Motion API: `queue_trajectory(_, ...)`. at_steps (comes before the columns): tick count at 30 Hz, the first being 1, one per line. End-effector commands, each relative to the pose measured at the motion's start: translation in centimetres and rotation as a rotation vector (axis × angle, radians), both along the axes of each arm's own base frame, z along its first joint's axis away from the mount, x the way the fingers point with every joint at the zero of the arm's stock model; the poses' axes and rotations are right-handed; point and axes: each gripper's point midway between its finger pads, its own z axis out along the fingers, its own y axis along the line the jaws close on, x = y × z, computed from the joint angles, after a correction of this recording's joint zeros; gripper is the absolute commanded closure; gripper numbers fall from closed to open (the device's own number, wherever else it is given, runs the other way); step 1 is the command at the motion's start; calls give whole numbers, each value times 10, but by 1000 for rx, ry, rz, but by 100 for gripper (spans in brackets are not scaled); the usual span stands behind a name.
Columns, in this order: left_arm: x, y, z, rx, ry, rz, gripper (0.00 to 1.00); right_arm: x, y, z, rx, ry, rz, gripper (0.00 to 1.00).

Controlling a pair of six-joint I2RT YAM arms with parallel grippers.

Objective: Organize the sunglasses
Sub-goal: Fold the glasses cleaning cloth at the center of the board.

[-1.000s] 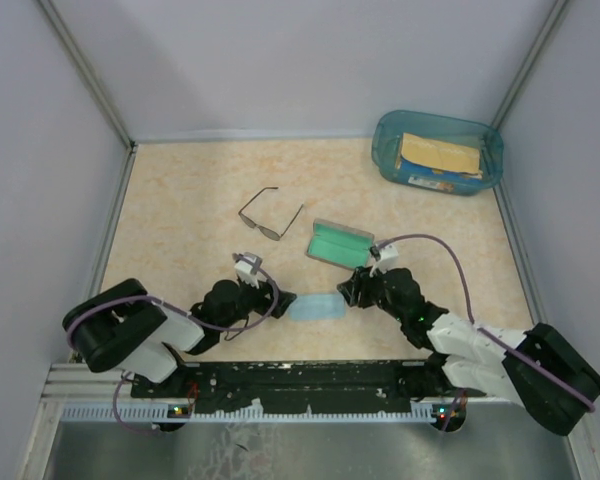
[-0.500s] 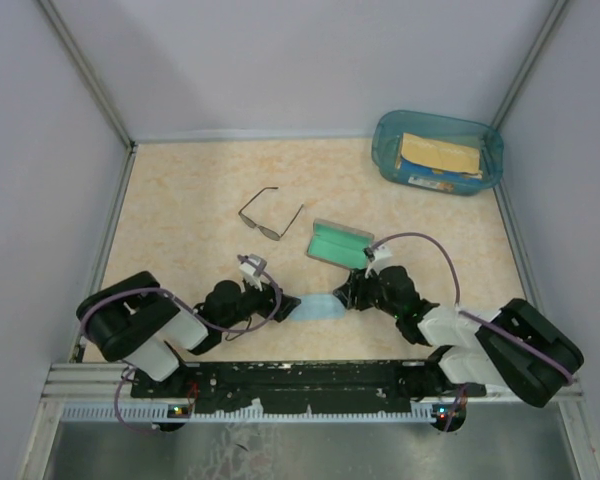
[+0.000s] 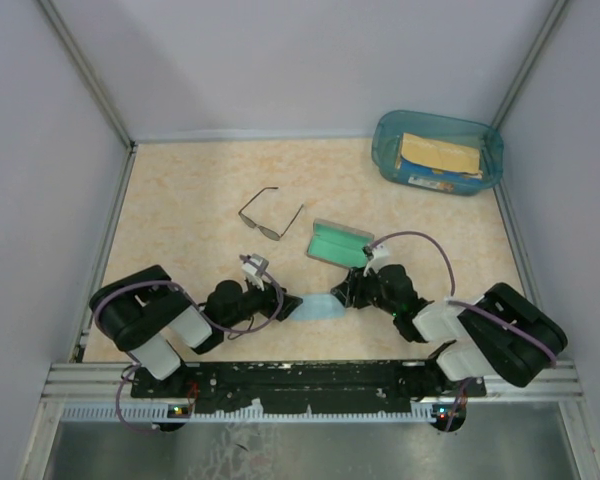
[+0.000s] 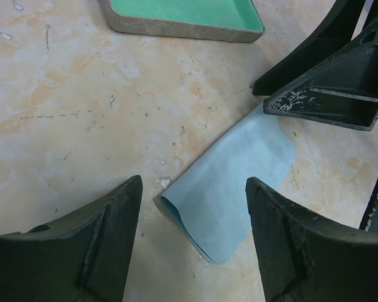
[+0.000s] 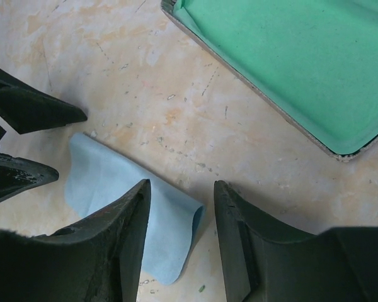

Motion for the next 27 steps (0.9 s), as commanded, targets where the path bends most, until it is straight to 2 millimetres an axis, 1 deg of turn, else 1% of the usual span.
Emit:
queue_trajectory(1,-1,-5,-1,-14,15,-16,28,9,6,10,42,-36,3,55)
queue_trajectory(10,-2,-5,-7,-2,26,-23,42,9,5,11,43,-35,2,56)
queue_trajectory(20,0,-4,-11,14,34,-8,63,9,5,14,40,-38,5,56)
queue_trajectory(24,2,-4,-10,15,32,0,71,9,5,14,41,-39,6,59)
queue_trajectory(27,4,-4,-10,19,33,0,75,8,5,13,38,-34,8,62)
